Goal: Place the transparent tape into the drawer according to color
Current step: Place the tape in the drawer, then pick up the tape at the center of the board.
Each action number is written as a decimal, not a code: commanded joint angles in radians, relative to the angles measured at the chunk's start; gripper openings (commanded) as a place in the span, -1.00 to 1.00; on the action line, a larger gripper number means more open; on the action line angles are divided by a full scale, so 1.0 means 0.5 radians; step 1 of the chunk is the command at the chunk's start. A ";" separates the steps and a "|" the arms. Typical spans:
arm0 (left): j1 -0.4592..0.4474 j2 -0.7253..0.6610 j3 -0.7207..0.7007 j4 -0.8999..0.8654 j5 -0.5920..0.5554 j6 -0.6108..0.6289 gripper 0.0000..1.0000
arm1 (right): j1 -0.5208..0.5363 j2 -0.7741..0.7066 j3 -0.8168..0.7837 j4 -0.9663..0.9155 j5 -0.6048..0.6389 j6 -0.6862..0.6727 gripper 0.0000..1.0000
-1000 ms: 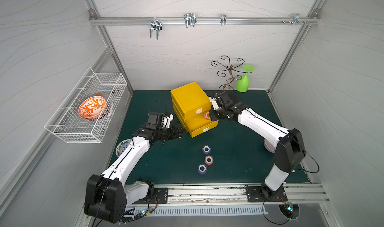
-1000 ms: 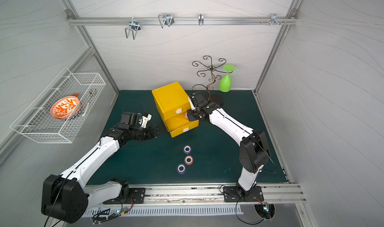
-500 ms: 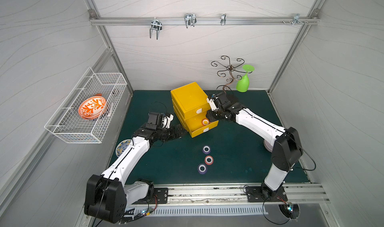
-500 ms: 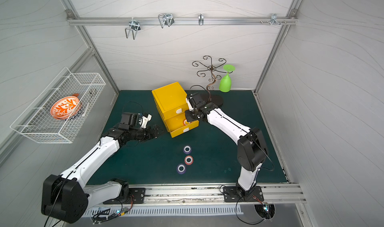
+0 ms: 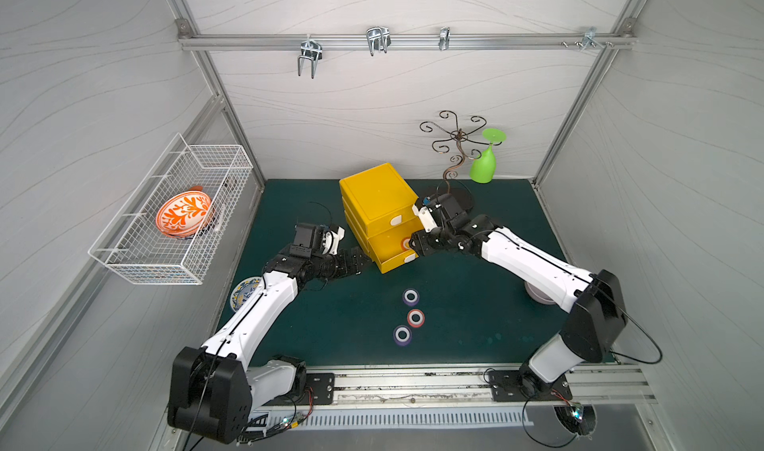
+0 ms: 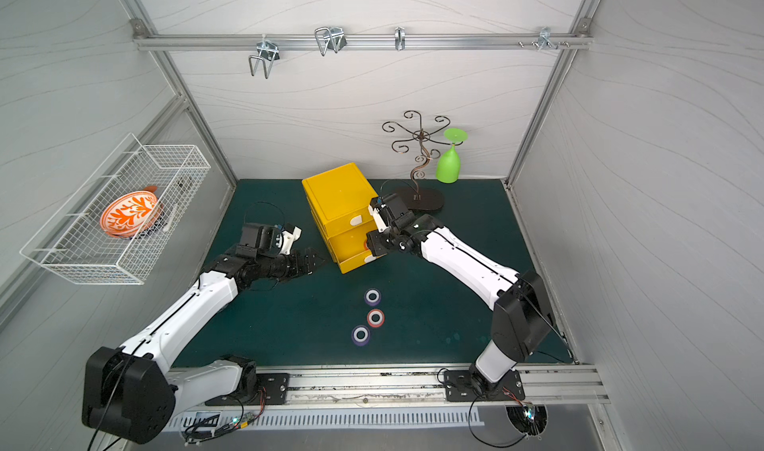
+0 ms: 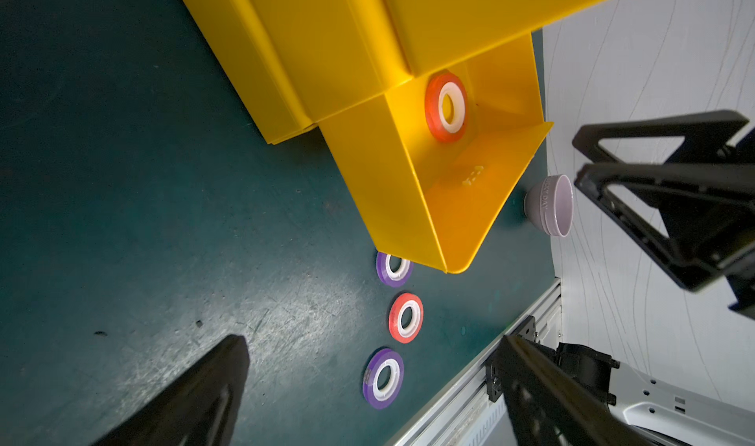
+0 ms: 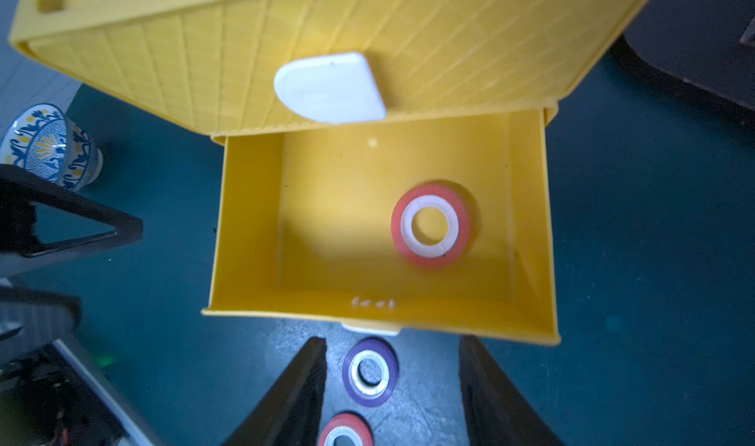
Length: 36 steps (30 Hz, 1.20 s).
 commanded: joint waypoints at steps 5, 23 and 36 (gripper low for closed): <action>0.010 -0.009 0.026 0.012 -0.021 0.026 0.99 | 0.119 -0.270 -0.197 -0.142 -0.059 0.099 0.52; 0.010 0.000 0.032 0.006 -0.023 0.026 0.99 | 0.212 -0.564 -0.754 -0.110 -0.113 0.332 0.94; 0.010 -0.006 0.023 -0.003 -0.034 0.026 0.99 | 0.326 -0.440 -0.876 -0.122 0.021 0.406 0.92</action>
